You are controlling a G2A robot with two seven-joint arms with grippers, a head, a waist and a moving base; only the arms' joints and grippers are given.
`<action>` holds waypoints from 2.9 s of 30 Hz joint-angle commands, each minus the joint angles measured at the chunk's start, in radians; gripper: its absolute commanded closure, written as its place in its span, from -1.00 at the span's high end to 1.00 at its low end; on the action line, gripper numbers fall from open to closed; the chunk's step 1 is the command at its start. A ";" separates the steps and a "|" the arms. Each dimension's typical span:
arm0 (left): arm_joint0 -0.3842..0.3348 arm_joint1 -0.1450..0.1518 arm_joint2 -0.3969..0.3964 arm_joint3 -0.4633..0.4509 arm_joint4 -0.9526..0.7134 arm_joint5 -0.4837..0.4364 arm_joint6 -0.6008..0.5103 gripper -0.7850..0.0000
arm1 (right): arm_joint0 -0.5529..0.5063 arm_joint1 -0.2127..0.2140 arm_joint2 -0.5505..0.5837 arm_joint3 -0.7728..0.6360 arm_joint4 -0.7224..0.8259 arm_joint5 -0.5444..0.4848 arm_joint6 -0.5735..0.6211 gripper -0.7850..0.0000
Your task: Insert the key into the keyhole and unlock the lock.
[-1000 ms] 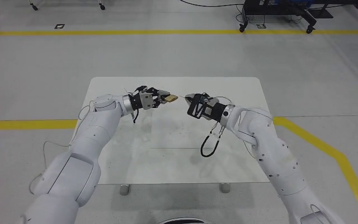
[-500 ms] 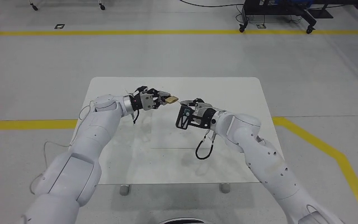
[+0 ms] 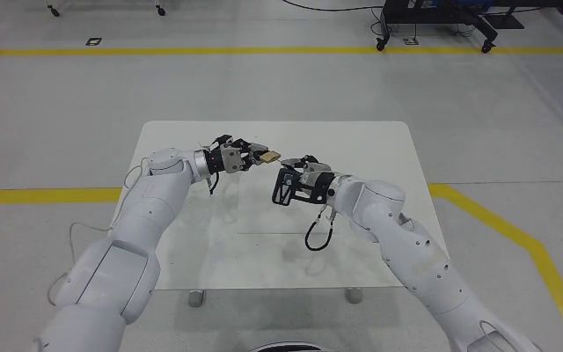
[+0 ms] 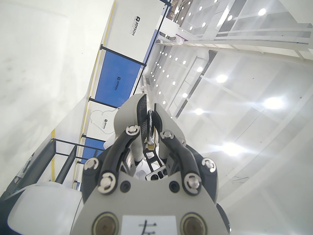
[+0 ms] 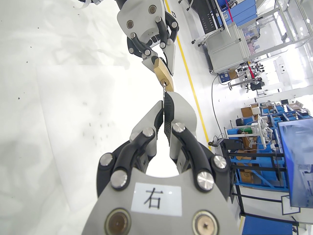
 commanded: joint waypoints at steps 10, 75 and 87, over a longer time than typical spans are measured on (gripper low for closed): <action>-0.002 -0.002 -0.010 0.002 0.020 0.003 -0.007 -1.00 | 0.011 -0.006 -0.020 -0.007 -0.023 0.008 0.037 -1.00; 0.084 0.020 -0.114 -0.120 -0.032 0.256 -0.087 -1.00 | -0.178 0.050 0.170 -0.158 -0.200 -0.025 -0.373 -1.00; 0.103 0.033 -0.110 -0.161 0.002 0.279 -0.151 -1.00 | -0.151 0.053 0.092 -0.186 -0.333 -0.046 -0.367 -1.00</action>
